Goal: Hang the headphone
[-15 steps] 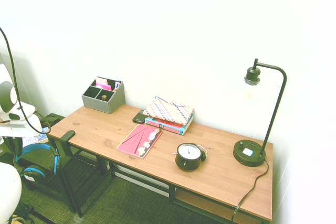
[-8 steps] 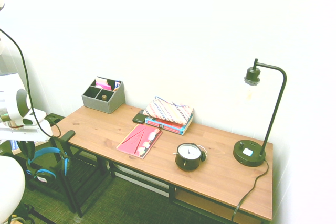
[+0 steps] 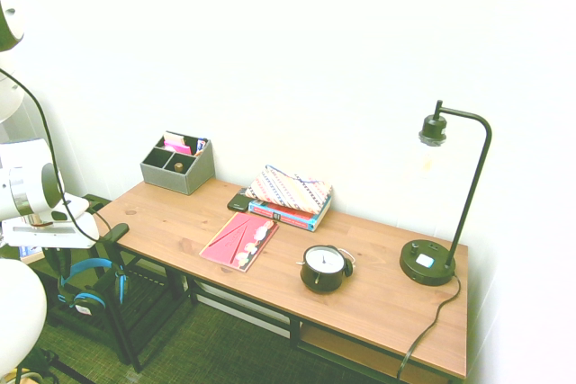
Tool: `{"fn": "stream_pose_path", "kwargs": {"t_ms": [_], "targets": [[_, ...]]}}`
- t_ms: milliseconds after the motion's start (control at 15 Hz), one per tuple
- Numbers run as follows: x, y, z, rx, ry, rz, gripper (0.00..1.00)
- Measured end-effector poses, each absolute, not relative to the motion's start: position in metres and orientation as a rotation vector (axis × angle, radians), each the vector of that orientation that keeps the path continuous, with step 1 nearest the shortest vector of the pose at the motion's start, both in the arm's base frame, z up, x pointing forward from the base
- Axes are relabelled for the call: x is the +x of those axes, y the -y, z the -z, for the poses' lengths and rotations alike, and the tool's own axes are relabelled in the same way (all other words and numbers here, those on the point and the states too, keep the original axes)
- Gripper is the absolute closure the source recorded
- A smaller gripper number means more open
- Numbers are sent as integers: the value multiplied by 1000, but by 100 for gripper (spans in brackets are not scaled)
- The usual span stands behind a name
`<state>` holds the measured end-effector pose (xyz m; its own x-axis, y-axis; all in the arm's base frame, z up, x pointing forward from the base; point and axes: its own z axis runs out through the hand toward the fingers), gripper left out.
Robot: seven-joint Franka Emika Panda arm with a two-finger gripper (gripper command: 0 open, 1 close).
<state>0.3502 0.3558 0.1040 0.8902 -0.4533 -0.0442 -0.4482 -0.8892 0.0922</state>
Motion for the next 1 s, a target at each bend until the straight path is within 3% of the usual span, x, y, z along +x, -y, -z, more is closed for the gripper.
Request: {"fn": "stream_pose_path", "kwargs": {"t_ms": [667,1000], "targets": [[372,-357,-109,2999,718,209,0],[421,-318,-234,3112,574,174,0]]}}
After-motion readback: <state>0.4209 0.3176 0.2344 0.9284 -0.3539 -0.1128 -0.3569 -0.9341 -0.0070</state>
